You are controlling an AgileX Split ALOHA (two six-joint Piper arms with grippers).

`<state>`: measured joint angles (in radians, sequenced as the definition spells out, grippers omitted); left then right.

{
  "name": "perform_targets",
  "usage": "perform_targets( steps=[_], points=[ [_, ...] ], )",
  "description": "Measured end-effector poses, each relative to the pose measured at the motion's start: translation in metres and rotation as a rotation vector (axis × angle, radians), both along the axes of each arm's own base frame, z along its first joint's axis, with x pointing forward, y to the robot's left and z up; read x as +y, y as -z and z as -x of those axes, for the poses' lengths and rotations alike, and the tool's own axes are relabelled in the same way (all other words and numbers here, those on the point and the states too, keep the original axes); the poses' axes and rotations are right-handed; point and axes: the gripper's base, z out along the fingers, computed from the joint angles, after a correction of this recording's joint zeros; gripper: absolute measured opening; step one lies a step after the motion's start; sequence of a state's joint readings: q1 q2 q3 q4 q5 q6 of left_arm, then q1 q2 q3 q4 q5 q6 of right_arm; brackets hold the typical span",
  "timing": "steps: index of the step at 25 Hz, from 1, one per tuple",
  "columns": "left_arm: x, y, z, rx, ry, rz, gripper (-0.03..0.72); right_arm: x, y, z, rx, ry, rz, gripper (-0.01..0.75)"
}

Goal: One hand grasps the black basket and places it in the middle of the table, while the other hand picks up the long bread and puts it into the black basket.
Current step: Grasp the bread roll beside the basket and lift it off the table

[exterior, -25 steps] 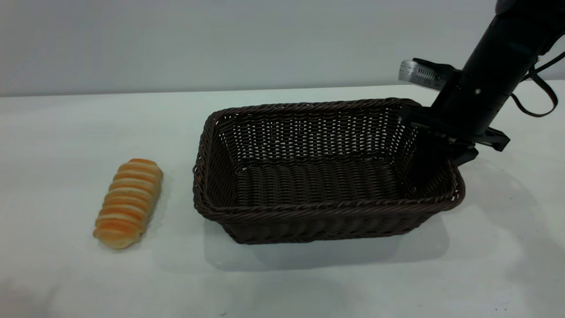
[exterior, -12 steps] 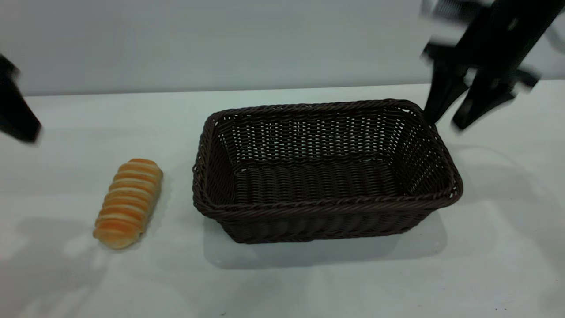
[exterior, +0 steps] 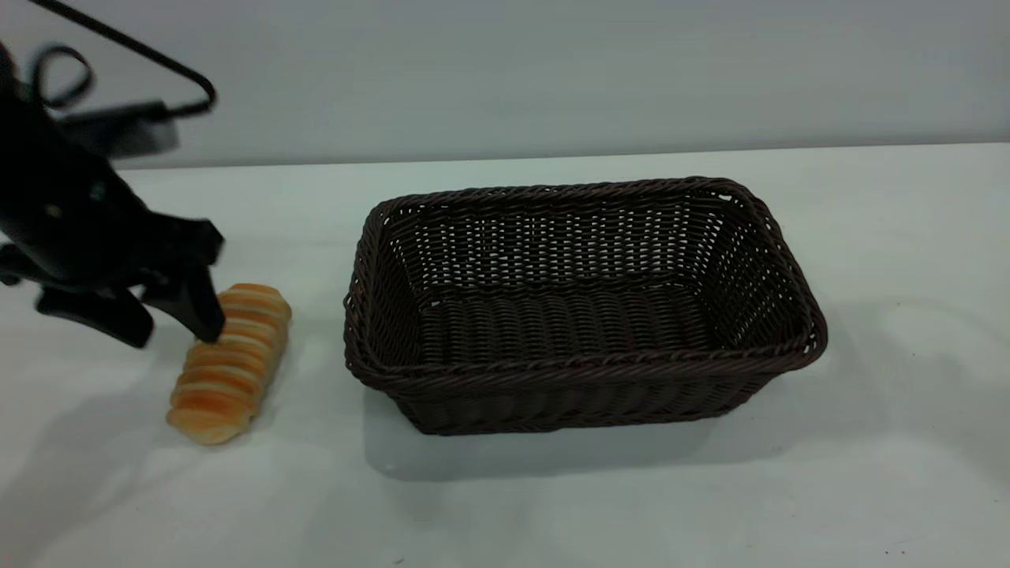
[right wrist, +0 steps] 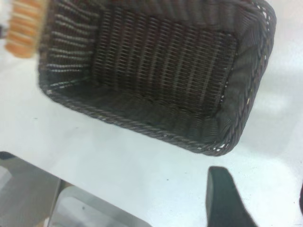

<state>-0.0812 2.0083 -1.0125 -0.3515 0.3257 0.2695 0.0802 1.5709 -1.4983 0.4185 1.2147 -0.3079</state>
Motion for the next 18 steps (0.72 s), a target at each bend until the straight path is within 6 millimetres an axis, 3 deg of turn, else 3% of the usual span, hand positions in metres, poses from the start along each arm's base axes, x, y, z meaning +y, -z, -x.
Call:
perform_targets(
  steps=[5,10,12,15,18],
  points=[
    [-0.007,0.041,-0.017,0.037,-0.007,-0.004,0.59,-0.001,-0.04,0.056,-0.114,-0.003,-0.025,0.388],
    [-0.018,0.06,-0.027,0.06,0.034,-0.013,0.555,-0.007,-0.038,0.119,-0.139,-0.001,-0.022,0.388],
    [-0.017,0.061,-0.028,0.066,0.046,-0.02,0.478,-0.01,-0.028,0.142,-0.132,0.003,-0.009,0.388],
    [-0.017,0.061,-0.029,0.065,0.065,-0.033,0.267,-0.017,-0.002,0.177,-0.109,0.01,0.033,0.388],
    [-0.017,0.056,-0.029,0.054,0.093,-0.048,0.162,-0.026,0.023,0.212,-0.116,0.027,0.099,0.388]
  ],
)
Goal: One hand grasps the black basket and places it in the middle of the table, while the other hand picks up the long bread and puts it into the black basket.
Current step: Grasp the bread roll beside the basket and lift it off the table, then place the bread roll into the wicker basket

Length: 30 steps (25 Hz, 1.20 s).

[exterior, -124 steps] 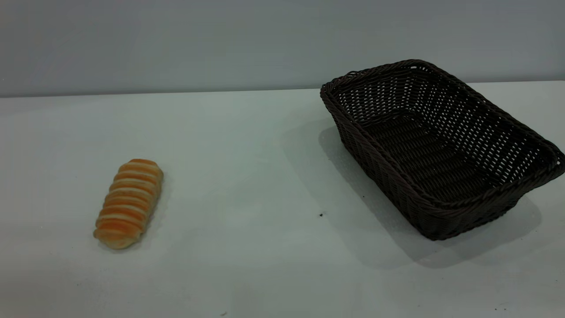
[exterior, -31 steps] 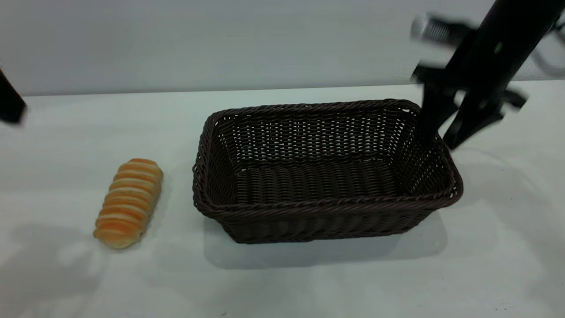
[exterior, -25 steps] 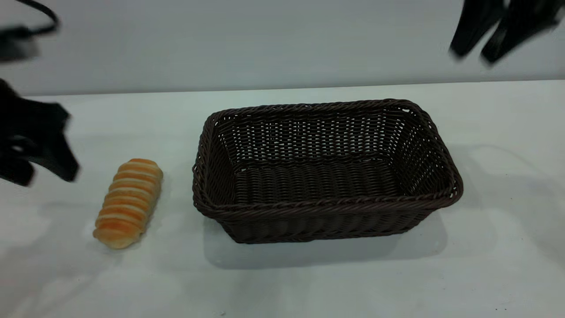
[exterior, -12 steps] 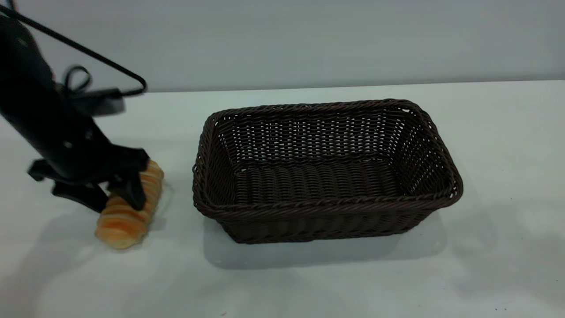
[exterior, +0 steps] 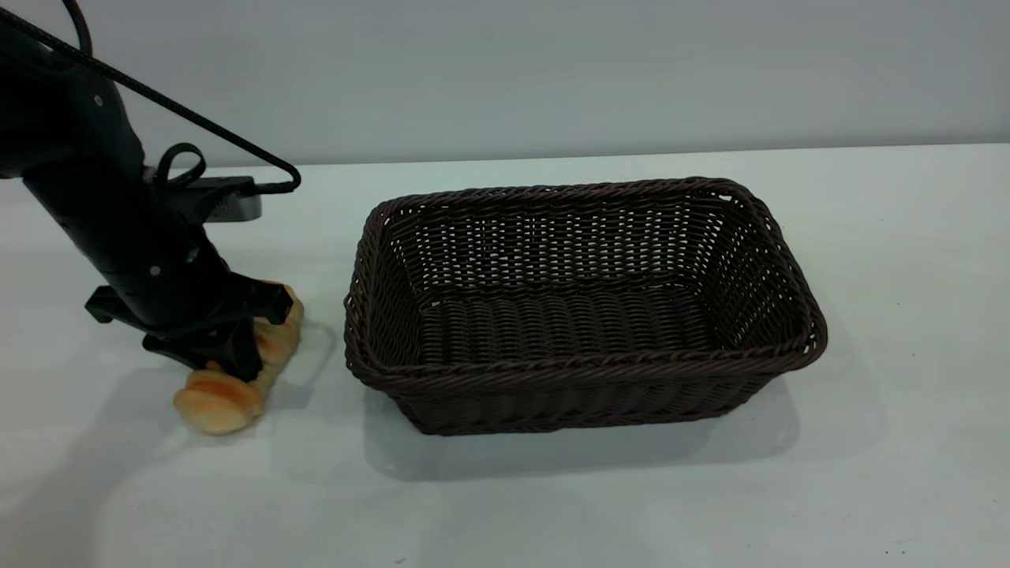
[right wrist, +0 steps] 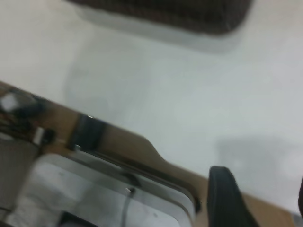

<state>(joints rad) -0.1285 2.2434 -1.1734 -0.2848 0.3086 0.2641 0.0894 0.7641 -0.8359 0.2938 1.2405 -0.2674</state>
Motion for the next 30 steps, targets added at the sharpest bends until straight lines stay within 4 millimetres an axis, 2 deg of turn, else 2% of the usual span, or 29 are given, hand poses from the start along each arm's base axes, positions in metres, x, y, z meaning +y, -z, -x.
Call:
perform_targets(
  steps=[4,7,11,14,17,19,21,25,28,30],
  points=[
    [0.003,-0.021,0.001,-0.023,0.047,-0.024,0.161,-0.012,0.032,0.038,-0.026,0.053,0.083,0.388],
    [0.005,-0.06,-0.001,-0.095,0.09,-0.042,0.156,-0.018,0.051,0.058,-0.059,0.083,0.116,0.388],
    [0.0,-0.115,0.001,-0.222,0.148,-0.041,0.141,-0.023,0.064,0.077,-0.131,0.12,0.12,0.388],
    [-0.022,-0.15,0.004,-0.316,0.239,-0.029,0.139,-0.024,0.063,0.084,-0.235,0.14,0.1,0.388],
    [-0.061,-0.169,0.008,-0.393,0.387,-0.017,0.131,-0.024,0.067,0.085,-0.281,0.153,0.089,0.388],
    [-0.092,-0.168,0.014,-0.426,0.486,-0.008,0.131,-0.024,0.067,0.085,-0.294,0.157,0.088,0.388],
    [-0.126,-0.157,0.02,-0.448,0.569,0.006,0.13,-0.024,0.068,0.085,-0.294,0.159,0.087,0.388],
    [-0.178,-0.111,0.034,-0.453,0.685,0.019,0.13,-0.024,0.068,0.085,-0.293,0.16,0.087,0.388],
    [-0.199,-0.073,0.041,-0.444,0.729,0.014,0.129,-0.024,0.069,0.085,-0.293,0.16,0.088,0.388],
    [-0.203,-0.057,0.041,-0.436,0.732,0.009,0.133,-0.024,0.069,0.085,-0.293,0.161,0.088,0.388]
  ],
)
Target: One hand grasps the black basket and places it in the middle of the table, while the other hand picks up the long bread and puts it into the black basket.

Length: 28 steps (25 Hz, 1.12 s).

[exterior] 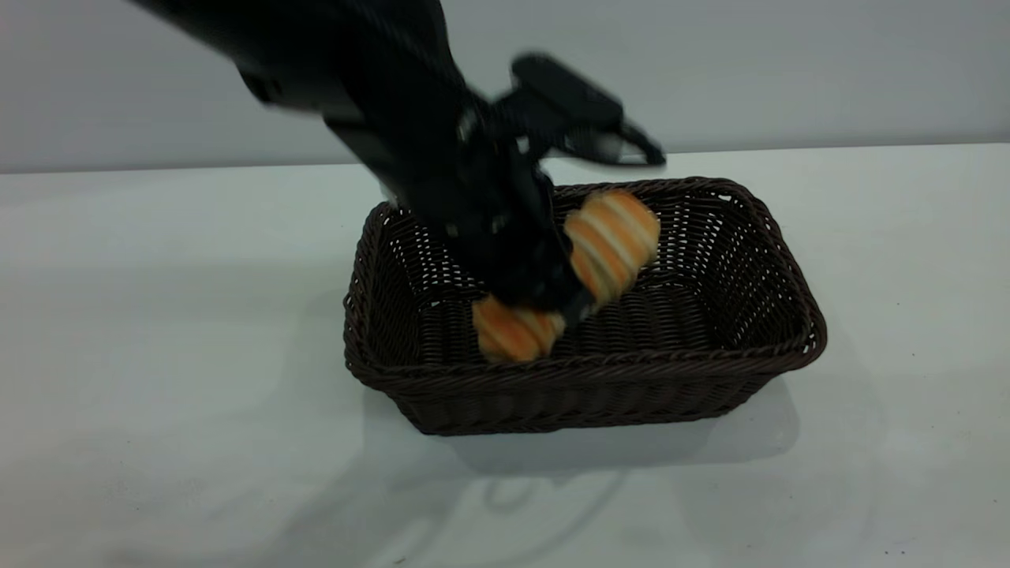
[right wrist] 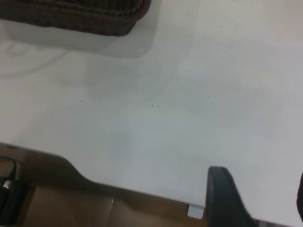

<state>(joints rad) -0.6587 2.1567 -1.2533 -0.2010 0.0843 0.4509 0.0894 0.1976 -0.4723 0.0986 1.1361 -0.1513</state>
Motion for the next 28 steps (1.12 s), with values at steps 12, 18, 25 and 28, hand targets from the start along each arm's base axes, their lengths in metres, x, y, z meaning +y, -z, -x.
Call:
perform_targets(
  steps=[12,18,25,28],
  points=[
    [0.017,-0.06,0.0,0.007,-0.056,0.042,0.619,0.0,0.0,0.0,-0.001,0.0,0.0,0.388],
    [0.051,-0.17,0.036,-0.034,-0.022,0.047,0.573,-0.001,-0.001,0.01,-0.072,0.0,-0.007,0.388],
    [0.115,-0.272,0.108,-0.119,-0.136,0.002,0.55,-0.002,-0.002,0.025,-0.183,0.0,-0.016,0.388],
    [0.146,-0.295,0.139,-0.136,-0.221,-0.056,0.549,-0.003,-0.002,0.03,-0.211,0.0,-0.019,0.388]
  ],
)
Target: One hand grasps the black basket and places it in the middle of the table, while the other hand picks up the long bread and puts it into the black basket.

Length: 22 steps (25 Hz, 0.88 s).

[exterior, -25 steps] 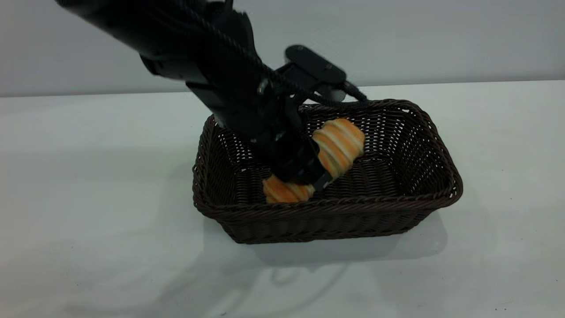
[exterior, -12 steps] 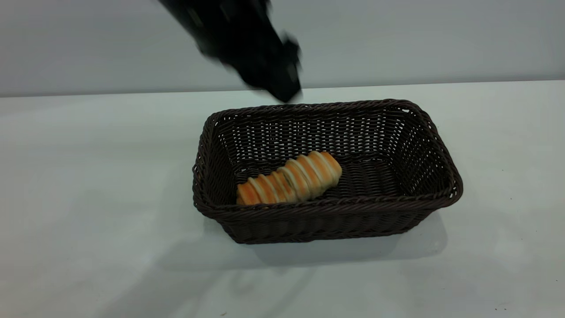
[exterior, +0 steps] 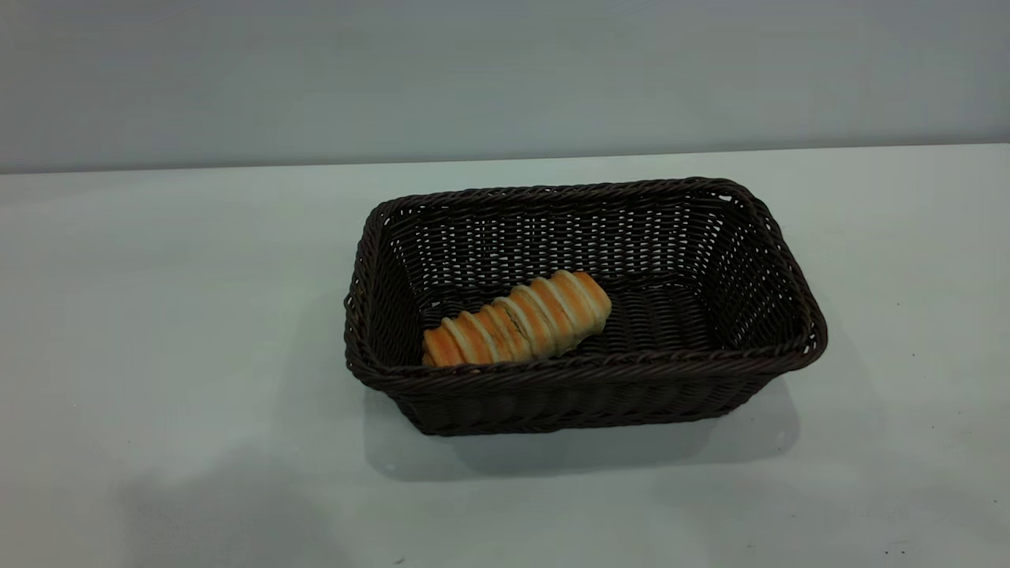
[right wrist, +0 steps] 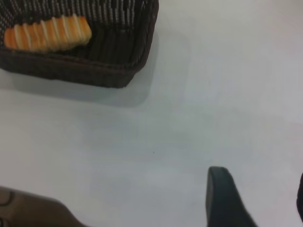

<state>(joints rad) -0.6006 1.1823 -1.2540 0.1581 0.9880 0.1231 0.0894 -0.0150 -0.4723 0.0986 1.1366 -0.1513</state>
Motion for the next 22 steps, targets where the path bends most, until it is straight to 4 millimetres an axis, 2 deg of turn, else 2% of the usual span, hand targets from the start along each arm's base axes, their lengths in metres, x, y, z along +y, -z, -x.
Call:
perform_targets(
  steps=[3,5,7,9,11,15,19,22],
  points=[
    [0.028,-0.015,0.033,0.025,-0.054,-0.039,0.549,0.0,0.0,0.0,-0.002,0.0,0.0,0.388],
    [0.041,-0.026,0.053,-0.018,-0.067,-0.003,0.549,0.0,0.0,0.0,-0.002,0.0,0.0,0.388],
    [0.052,-0.029,0.07,-0.048,-0.073,0.037,0.549,0.0,0.0,0.0,-0.002,-0.001,-0.002,0.388],
    [0.063,-0.022,0.09,-0.049,-0.08,0.084,0.549,0.0,0.0,0.0,-0.003,-0.002,-0.003,0.388],
    [0.071,-0.006,0.108,-0.023,-0.08,0.123,0.549,0.0,0.0,0.0,-0.003,-0.002,-0.004,0.388],
    [0.084,0.047,0.136,0.071,-0.069,0.133,0.548,0.0,0.0,0.0,-0.003,-0.001,-0.005,0.388],
    [0.093,0.101,0.152,0.142,-0.071,0.096,0.548,0.0,0.0,0.0,-0.002,-0.001,-0.006,0.387],
    [0.096,0.128,0.157,0.169,-0.07,0.085,0.547,0.0,0.0,0.0,-0.002,-0.001,-0.006,0.387]
  ],
)
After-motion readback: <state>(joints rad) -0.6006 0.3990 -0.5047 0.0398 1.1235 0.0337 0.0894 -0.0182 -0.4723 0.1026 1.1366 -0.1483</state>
